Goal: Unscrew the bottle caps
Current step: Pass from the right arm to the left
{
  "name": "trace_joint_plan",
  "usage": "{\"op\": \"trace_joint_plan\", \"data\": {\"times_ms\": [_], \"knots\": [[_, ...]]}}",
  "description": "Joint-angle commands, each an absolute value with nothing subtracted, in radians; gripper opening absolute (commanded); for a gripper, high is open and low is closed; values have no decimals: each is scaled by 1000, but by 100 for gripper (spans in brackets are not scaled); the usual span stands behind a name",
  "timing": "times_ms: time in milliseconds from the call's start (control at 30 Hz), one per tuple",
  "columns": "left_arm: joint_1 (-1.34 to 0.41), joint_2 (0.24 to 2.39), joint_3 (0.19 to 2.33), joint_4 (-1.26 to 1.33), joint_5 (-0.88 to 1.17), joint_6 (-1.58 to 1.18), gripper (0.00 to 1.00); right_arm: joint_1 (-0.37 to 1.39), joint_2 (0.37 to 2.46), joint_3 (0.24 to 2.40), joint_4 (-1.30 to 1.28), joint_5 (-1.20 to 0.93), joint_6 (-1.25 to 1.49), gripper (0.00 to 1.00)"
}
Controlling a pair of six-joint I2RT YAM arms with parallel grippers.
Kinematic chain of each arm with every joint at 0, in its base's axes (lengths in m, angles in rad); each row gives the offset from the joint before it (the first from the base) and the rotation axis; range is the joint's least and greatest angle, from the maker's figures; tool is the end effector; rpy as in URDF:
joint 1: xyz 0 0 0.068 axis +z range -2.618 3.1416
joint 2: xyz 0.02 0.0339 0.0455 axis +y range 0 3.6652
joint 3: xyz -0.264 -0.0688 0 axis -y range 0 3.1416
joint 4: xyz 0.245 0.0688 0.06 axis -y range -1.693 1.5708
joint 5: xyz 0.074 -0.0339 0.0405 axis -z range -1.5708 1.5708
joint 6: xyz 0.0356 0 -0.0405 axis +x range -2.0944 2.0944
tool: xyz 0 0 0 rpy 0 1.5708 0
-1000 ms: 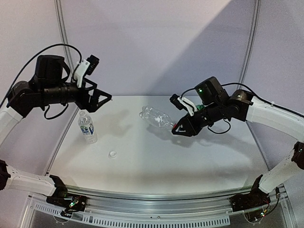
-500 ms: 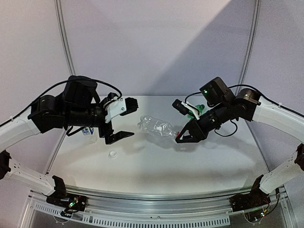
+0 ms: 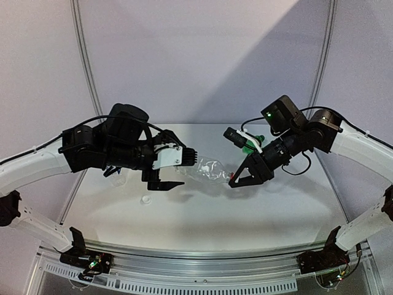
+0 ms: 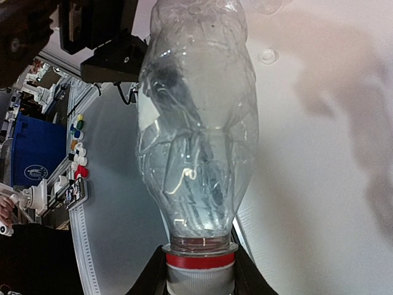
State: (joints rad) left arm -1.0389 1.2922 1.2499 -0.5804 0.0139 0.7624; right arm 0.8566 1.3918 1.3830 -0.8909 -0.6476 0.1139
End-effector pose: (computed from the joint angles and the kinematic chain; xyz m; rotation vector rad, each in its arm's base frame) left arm 0.1435 -0.2448 0.3530 1.7280 1.3594 -0.1706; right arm 0.1686 0.2273 0.3509 -1.2233 2.3053 1.1911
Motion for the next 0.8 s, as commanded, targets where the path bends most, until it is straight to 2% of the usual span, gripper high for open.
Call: {"op": "trace_joint_plan", "data": {"times_ms": [0,200,400,467,633,733,767], "knots": [[-1057,1314,1255,-573,50,820,94,856,1424,1428,-944,-685,78,0],[-1057,1341,1274,-575,69,838,79,857,1437,1442,-961,-694,63,0],[-1057,1355,1273,-574,74,860,71,857,1434,1445,-977,-699,51,0],[-1057,1361,1276,-575,73,868,63,857,1432,1446,-982,-704,48,0],[-1057,1376,1299,-587,74,868,33,856,1428,1447,-995,-691,45,0],[-1058,1375,1305,-586,75,858,27,856,1421,1449,-993,-666,51,2],[-1058,1373,1304,-585,74,856,27,856,1419,1454,-993,-652,56,10]]}}
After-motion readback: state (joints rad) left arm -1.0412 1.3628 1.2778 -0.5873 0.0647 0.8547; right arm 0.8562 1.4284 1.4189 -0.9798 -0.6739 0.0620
